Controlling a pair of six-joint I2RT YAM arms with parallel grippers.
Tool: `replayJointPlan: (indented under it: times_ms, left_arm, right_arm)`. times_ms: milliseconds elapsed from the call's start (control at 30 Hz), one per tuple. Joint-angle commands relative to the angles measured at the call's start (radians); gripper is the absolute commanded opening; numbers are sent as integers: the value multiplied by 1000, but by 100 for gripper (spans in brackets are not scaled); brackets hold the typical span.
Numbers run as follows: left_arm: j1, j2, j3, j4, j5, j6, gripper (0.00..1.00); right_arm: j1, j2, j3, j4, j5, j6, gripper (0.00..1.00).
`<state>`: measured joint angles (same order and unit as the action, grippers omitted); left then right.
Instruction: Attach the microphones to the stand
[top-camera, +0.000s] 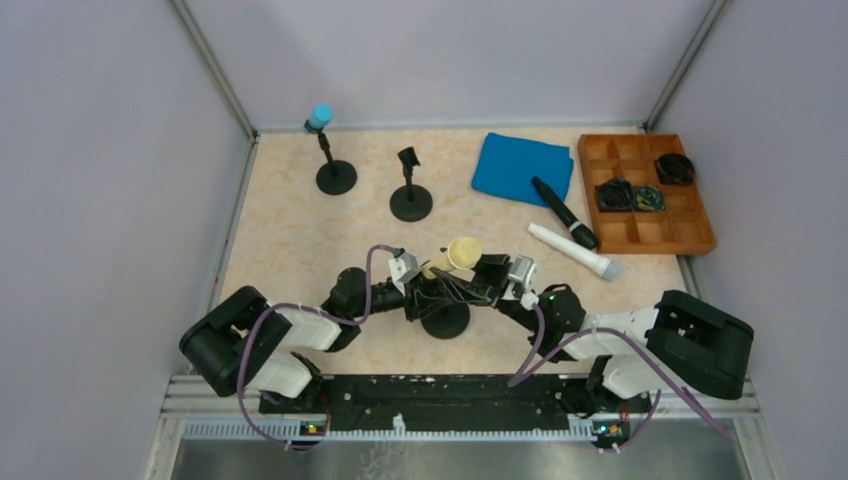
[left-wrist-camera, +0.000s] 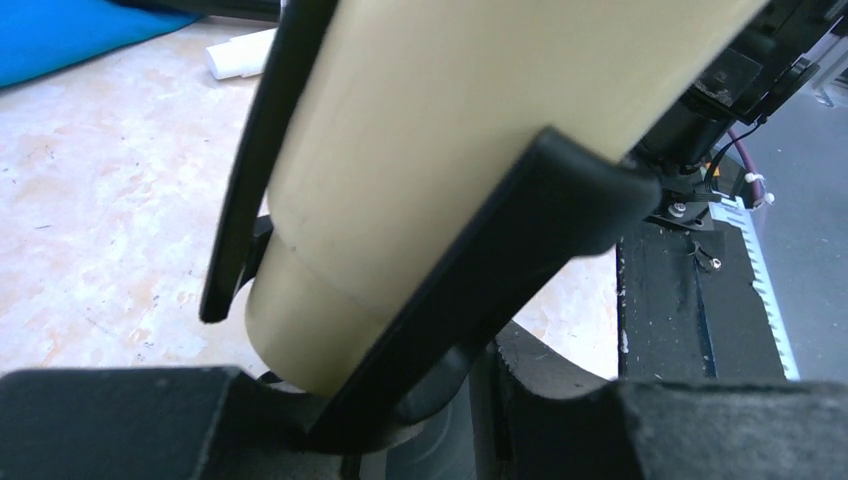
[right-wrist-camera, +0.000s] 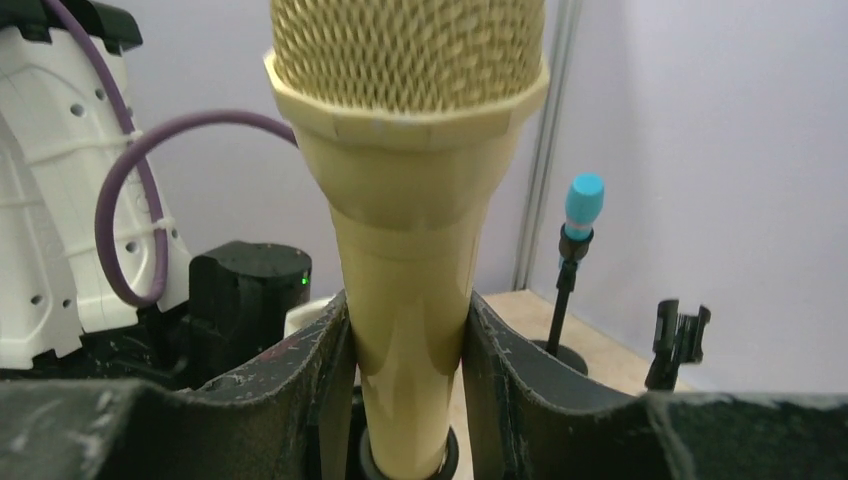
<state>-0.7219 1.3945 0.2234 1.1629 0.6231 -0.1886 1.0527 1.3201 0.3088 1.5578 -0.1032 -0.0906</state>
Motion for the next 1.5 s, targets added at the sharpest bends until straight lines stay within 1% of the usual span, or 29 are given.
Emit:
replayJointPlan:
  times_ms: [0, 67, 100, 167, 233, 300, 367, 400, 467, 600, 667, 733, 800, 833, 867, 933, 967, 1033, 1133, 1167, 1233, 1267, 1300, 1367, 1400, 1467]
  left_arm:
    - [-21, 9, 13, 223, 17, 16, 0]
    - [-21, 24, 16, 229, 12, 0, 0]
    - [-21, 30, 20, 228, 2, -10, 3]
    - [-21, 37, 22, 227, -20, -31, 18]
    - [-21, 32, 19, 227, -49, -51, 38]
    - [-21, 21, 16, 222, -80, -61, 52]
    - [-21, 0, 17, 199, -110, -61, 71]
    - [-21, -13, 19, 178, -124, -60, 77]
    - [-21, -41, 23, 131, -150, -53, 83]
    - [-21, -96, 20, 68, -225, -54, 87]
    - [-21, -115, 14, 50, -261, -66, 90]
    - [-22, -126, 9, 47, -284, -80, 90]
    - [-22, -131, 3, 45, -301, -100, 90]
    - [-22, -135, 0, 44, -303, -112, 90]
    - [-23, -137, -4, 45, -302, -121, 90]
    - [-24, -141, -15, 55, -287, -137, 88]
    - [-25, -146, -25, 63, -277, -143, 86]
    - [-28, -152, -35, 74, -262, -149, 79]
    - [-30, -162, -36, 73, -240, -150, 61]
    - [-30, -167, -36, 71, -237, -152, 56]
    - [-30, -178, -41, 63, -236, -159, 52]
    - [-31, -182, -45, 61, -240, -163, 53]
    - [-31, -186, -50, 58, -247, -169, 56]
    - [-31, -194, -58, 54, -261, -177, 71]
    - [-31, -198, -65, 54, -268, -184, 76]
    - [-31, -207, -76, 58, -269, -195, 80]
  right_arm:
    - [1, 215, -211, -247, 60, 33, 0]
    - [1, 208, -218, -216, 68, 42, 0]
    - [1, 196, -218, -205, 68, 43, 0]
    - [2, 169, -212, -179, 68, 38, 0]
    - [3, 143, -203, -155, 69, 27, 0]
    - [6, 121, -185, -139, 84, 9, 0]
    - [17, 92, -156, -165, 121, -23, 0]
    - [23, 71, -139, -191, 146, -43, 0]
    - [37, 39, -113, -229, 198, -83, 0]
    - [88, -1, -81, -266, 352, -181, 0]
    - [117, 7, -68, -260, 461, -214, 0]
    - [148, 37, -58, -224, 568, -240, 0]
    - [188, 86, -51, -139, 677, -282, 0]
    - [211, 119, -45, -61, 734, -310, 0]
    - [235, 154, -31, -18, 803, -340, 0]
    - [281, 243, 8, 146, 958, -416, 0]
    - [298, 279, 40, 162, 1006, -456, 0]
    - [331, 331, 90, 165, 1026, -512, 0]
    - [360, 373, 137, 164, 1014, -518, 0]
    - [369, 383, 151, 165, 1017, -532, 0]
    - [378, 393, 170, 164, 1021, -570, 0]
    - [380, 391, 175, 165, 1030, -579, 0]
    - [380, 386, 176, 165, 1041, -579, 0]
    - [381, 374, 178, 164, 1059, -570, 0]
    - [380, 374, 182, 165, 1069, -568, 0]
    - [379, 377, 193, 165, 1087, -566, 0]
